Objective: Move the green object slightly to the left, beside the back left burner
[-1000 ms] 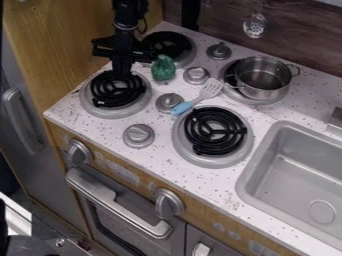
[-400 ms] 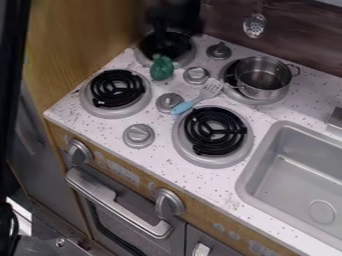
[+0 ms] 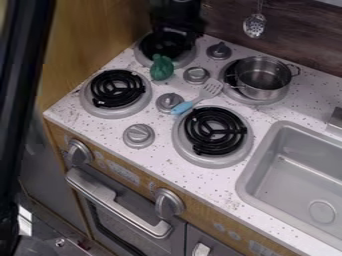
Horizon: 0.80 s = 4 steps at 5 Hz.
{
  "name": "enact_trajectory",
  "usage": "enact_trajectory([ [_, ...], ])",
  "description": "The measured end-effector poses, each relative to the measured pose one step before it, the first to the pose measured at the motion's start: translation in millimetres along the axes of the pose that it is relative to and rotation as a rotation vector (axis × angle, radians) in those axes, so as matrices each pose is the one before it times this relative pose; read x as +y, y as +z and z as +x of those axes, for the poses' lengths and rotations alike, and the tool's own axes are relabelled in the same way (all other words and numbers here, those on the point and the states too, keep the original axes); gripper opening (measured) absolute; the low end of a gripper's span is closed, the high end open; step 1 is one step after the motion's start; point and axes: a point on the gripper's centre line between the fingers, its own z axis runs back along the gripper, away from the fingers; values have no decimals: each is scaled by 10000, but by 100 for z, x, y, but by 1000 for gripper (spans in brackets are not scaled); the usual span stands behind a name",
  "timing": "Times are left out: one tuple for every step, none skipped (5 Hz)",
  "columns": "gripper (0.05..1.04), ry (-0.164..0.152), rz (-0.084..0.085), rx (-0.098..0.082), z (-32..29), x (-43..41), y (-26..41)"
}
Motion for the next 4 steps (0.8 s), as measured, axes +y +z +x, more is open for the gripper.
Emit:
enact_trajectory([
  [999,407,264,139,-578,988,-726],
  [999,317,-35,398,-857,931,-662],
  [999,165,-41,247,-442,720,-931],
  [1000,-30,-112,367,-818,-482,-1563],
])
